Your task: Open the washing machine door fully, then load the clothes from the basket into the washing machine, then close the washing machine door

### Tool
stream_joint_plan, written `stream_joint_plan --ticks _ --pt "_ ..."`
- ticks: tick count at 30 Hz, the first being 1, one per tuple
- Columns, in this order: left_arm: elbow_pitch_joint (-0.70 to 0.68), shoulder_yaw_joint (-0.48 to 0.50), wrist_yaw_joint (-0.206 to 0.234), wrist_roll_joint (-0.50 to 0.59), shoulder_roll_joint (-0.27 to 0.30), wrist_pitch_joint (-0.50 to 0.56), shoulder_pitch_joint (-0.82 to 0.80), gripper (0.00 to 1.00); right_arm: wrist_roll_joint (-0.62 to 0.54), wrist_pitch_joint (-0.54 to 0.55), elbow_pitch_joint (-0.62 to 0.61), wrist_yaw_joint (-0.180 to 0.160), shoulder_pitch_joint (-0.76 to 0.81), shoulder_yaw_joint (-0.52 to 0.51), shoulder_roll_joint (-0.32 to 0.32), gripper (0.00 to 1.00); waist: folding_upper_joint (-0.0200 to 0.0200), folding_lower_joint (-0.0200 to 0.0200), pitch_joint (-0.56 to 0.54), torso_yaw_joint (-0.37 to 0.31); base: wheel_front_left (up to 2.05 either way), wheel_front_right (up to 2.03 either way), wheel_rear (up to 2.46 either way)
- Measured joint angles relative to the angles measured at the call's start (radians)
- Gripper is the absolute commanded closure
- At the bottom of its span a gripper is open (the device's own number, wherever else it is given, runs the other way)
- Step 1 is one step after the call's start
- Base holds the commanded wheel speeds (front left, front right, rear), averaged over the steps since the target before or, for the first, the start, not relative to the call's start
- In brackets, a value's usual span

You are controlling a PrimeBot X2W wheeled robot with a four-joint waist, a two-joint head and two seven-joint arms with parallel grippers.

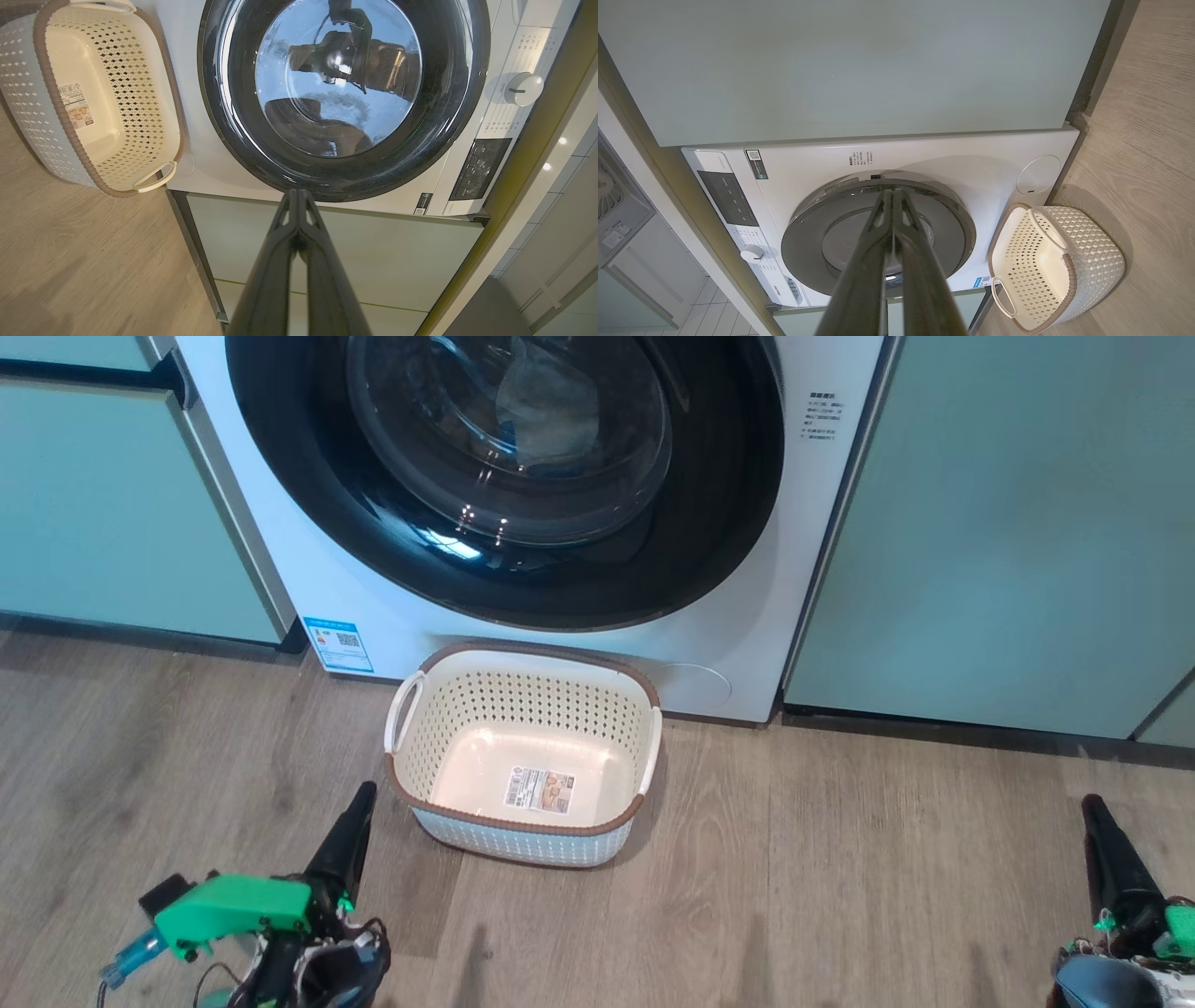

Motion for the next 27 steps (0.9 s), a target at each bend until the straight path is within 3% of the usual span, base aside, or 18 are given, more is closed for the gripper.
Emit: stream_joint_plan --ticks 27 --pt "0.0 0.002 0.0 0.001 -0.002 0.002 0.0 1.0 -0.001 0.009 0.0 0.0 0.0 -0.005 0.003 1.0 0.0 0.0 0.0 0.0 0.0 0.0 0.0"
